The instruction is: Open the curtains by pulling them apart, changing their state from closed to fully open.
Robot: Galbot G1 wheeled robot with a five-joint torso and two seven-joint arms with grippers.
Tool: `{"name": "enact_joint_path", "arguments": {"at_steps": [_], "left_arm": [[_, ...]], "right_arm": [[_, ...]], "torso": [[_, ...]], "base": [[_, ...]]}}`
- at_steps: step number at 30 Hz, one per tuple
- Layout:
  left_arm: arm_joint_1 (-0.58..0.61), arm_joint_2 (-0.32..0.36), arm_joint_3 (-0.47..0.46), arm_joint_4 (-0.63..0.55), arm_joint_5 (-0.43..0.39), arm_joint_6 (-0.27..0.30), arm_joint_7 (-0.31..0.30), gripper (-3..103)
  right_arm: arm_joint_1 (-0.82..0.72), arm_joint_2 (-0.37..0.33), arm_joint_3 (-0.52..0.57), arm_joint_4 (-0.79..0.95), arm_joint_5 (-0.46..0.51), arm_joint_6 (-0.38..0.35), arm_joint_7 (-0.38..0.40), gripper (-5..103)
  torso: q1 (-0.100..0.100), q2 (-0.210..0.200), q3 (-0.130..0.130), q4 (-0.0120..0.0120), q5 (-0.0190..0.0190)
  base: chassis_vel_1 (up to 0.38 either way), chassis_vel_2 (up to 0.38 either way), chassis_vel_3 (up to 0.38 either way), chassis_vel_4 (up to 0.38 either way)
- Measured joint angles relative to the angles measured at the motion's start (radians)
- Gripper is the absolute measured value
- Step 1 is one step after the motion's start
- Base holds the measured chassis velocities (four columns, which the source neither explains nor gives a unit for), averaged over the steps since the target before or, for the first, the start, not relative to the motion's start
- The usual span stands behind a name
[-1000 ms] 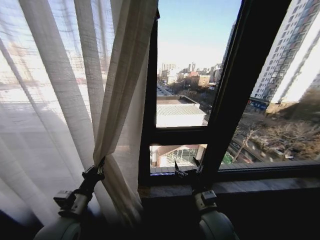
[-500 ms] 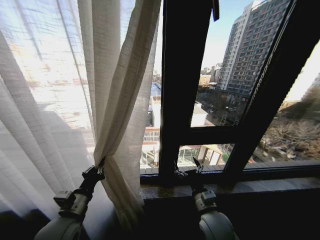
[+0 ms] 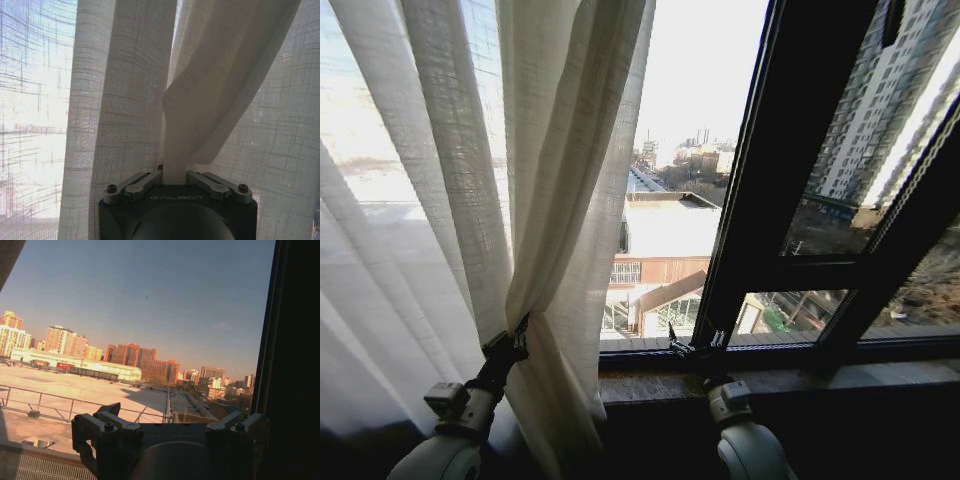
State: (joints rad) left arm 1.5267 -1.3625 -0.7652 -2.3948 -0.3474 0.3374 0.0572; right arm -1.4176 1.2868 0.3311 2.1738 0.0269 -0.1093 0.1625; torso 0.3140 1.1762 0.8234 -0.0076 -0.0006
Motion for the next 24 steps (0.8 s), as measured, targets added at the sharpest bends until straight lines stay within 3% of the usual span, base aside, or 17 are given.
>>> {"name": "enact_joint_path", "arguments": {"at_steps": [6,15,24], "left_arm": [[0.01,-0.014,-0.008,0.003,0.002,-0.017,0.001,0],[0.007,-0.009,-0.008,0.005,0.002,-0.017,0.001,0],[0.005,-0.008,-0.004,0.007,0.003,-0.017,0.002,0]], "right_arm": [[0.003,0.0,-0.001,-0.004,0.0,0.001,-0.006,100],[0.001,0.001,0.004,-0.007,-0.014,0.001,-0.025,100],[0.0,-0.001,0.006,-0.009,-0.016,0.002,-0.026,100]], "torso": [[0.0,0.0,0.0,-0.0005,0.0017],[0.0,0.0,0.0,0.0,0.0002],[0.0,0.0,0.0,-0.0002,0.0011]], "base": [[-0.005,-0.009,0.008,0.007],[-0.029,-0.017,0.04,0.015],[0.0,0.0,0.0,0.0]]}}
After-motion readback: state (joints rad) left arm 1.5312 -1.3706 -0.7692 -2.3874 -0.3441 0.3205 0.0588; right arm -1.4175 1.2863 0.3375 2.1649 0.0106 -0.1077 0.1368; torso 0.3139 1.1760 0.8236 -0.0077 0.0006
